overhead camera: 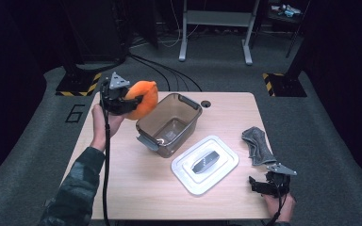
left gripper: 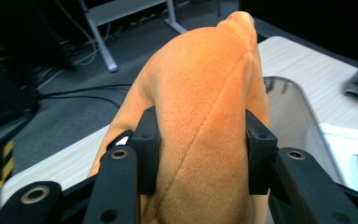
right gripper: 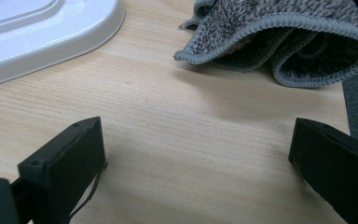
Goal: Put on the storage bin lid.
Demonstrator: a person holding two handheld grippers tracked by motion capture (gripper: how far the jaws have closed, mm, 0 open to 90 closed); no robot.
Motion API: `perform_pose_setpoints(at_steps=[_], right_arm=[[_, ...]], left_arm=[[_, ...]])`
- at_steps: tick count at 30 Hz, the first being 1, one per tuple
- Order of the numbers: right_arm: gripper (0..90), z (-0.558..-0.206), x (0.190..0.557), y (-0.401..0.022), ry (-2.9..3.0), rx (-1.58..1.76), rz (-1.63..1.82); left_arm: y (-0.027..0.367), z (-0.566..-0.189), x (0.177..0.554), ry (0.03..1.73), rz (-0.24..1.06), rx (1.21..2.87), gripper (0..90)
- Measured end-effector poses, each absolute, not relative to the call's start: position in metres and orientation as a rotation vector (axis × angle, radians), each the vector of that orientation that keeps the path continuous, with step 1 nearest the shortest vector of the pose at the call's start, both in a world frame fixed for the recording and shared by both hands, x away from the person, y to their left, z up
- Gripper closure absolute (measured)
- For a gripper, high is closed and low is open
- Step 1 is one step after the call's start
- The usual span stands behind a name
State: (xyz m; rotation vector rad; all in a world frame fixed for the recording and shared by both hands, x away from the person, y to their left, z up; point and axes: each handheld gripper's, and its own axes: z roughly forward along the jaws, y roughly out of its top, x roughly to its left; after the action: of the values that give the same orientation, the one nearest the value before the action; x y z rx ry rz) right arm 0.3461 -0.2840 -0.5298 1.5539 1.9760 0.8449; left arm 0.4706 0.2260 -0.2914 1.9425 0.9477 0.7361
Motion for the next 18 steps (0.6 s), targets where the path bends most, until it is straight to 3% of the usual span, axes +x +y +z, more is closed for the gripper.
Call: perform_pose_setpoints(at_steps=[18], right_arm=[[3.0,-0.53,0.347,-0.285,1.98,1.546,0.845]], left_arm=[[0.187,-0.308,0.475,0.902,0.606,2.016,56.8]])
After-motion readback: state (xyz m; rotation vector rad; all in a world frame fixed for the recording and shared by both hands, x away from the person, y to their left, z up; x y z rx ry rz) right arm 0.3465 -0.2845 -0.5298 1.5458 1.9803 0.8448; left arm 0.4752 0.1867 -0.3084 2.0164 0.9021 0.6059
